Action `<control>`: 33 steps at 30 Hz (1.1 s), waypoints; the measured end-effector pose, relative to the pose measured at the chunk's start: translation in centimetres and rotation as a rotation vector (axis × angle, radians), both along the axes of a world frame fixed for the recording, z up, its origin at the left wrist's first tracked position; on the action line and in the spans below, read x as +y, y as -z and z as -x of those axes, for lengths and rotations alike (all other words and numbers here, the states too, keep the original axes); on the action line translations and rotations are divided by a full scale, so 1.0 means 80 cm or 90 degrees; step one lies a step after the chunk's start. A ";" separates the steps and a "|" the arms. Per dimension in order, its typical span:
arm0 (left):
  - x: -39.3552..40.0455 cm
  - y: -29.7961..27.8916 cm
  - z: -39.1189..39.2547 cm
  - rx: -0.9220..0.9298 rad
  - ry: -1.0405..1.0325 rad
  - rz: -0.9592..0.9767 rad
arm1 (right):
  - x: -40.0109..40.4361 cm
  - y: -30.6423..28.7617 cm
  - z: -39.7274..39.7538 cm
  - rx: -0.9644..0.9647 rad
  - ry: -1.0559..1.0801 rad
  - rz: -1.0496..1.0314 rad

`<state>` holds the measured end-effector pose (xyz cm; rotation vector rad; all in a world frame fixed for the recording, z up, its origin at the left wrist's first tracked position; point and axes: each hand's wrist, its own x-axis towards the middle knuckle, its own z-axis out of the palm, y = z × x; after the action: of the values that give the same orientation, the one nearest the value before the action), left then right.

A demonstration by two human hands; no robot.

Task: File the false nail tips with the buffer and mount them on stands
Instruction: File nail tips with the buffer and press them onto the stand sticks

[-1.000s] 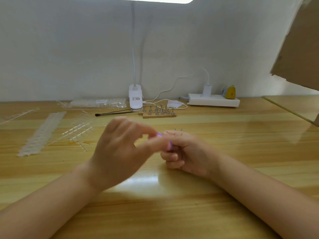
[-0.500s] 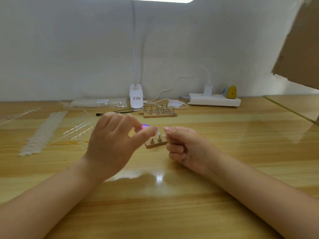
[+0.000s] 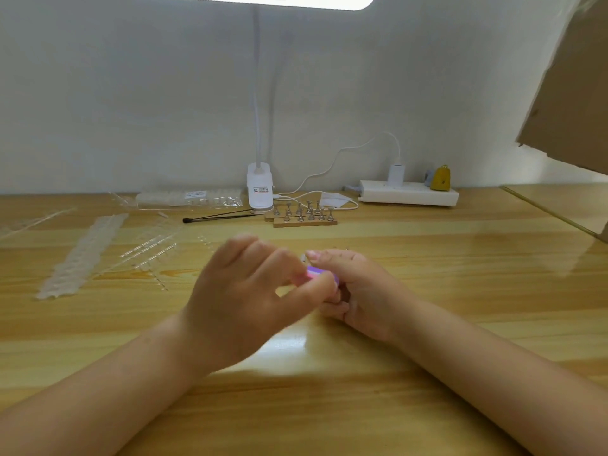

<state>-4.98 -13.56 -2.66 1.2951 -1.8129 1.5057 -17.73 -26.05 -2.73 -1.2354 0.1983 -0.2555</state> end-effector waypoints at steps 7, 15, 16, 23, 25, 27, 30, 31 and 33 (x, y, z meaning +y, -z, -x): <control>0.003 -0.006 -0.019 0.074 -0.038 0.016 | -0.005 -0.001 0.002 -0.002 0.020 -0.009; 0.002 -0.006 -0.023 0.096 -0.096 -0.008 | -0.005 0.000 0.001 -0.010 -0.003 -0.009; 0.002 -0.006 -0.023 0.103 -0.089 0.000 | -0.005 0.000 0.001 -0.013 -0.001 -0.009; 0.001 0.001 -0.013 0.086 -0.026 -0.028 | 0.000 -0.003 0.002 -0.039 -0.024 -0.032; 0.003 -0.002 -0.022 0.118 -0.047 -0.018 | -0.003 -0.005 0.003 -0.046 -0.010 -0.025; 0.002 -0.003 -0.013 0.116 -0.009 -0.005 | -0.003 -0.003 0.003 -0.048 -0.009 -0.027; 0.000 0.000 0.001 0.087 0.032 -0.022 | 0.001 0.000 0.002 -0.056 -0.029 -0.034; 0.001 0.000 -0.004 0.099 0.016 -0.035 | 0.001 0.000 0.002 -0.059 -0.030 -0.030; 0.004 -0.002 -0.018 0.144 -0.033 -0.051 | -0.002 -0.002 0.002 -0.057 -0.009 -0.017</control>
<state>-3.51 -13.23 -2.49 1.4948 -1.7209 1.2655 -17.89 -26.18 -2.59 -1.1960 0.1150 -0.2948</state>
